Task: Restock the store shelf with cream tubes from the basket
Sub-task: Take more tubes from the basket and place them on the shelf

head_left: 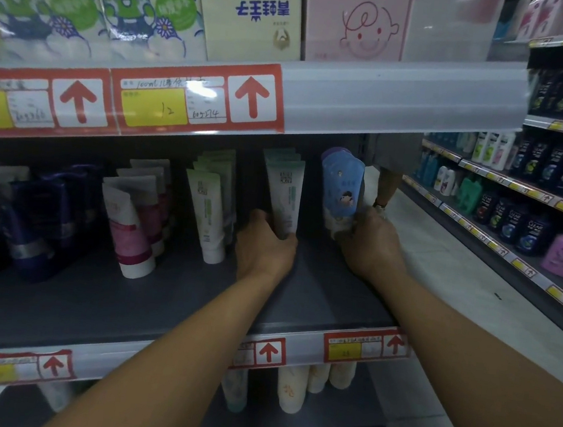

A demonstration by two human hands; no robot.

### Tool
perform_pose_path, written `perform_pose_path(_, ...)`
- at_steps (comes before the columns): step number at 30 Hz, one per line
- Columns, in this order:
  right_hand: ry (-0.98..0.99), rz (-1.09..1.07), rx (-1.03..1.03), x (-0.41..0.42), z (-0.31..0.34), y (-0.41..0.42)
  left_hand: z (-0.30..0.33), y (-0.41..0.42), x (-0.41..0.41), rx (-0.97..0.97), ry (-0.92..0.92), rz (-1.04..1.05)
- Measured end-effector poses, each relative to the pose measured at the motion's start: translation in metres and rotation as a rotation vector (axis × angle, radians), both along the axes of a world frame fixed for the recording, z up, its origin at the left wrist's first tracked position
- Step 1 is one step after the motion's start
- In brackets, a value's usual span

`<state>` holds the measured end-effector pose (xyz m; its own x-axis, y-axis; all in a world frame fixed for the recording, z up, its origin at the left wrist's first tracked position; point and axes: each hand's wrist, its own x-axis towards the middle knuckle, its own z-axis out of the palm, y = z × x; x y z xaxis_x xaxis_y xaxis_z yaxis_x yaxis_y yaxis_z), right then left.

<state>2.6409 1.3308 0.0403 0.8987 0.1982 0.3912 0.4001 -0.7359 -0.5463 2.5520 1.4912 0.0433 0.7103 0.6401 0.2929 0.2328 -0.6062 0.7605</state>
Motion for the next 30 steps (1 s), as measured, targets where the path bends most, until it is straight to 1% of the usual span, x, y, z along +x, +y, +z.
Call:
perform_pose_path(5, 0.013, -0.031, -0.033, -0.001, -0.001, 0.0, -0.001, 0.001, 0.001, 0.027, 0.018, -0.003)
perform_pose_path(10, 0.007, -0.025, -0.069, -0.008, 0.002, -0.003, 0.0, 0.001, -0.001, 0.053, 0.077, -0.018)
perform_pose_path(12, 0.045, -0.019, -0.078, -0.014, 0.005, -0.006, 0.003, -0.001, -0.005, 0.084, 0.105, -0.034)
perform_pose_path(15, 0.16, 0.023, 0.001, -0.022, 0.01, -0.015, 0.007, -0.001, -0.012, 0.124, 0.155, -0.073)
perform_pose_path(16, 0.174, 0.038, -0.002, -0.025, 0.011, -0.019, 0.009, -0.001, -0.016, 0.136, 0.174, -0.076)
perform_pose_path(18, 0.162, 0.054, -0.017, -0.033, 0.011, -0.025, 0.011, 0.001, -0.026, 0.158, 0.197, -0.077)
perform_pose_path(21, 0.151, 0.044, 0.031, -0.053, 0.014, -0.032, 0.015, -0.001, -0.044, 0.171, 0.188, -0.111)
perform_pose_path(23, 0.125, 0.046, 0.028, -0.067, 0.017, -0.035, 0.016, -0.005, -0.059, 0.18, 0.163, -0.152)
perform_pose_path(26, 0.068, 0.065, -0.028, -0.089, 0.02, -0.033, 0.021, -0.011, -0.083, 0.2, 0.115, -0.21)
perform_pose_path(30, -0.036, 0.124, -0.044, -0.127, 0.021, -0.023, 0.026, -0.013, -0.12, 0.27, 0.053, -0.264)
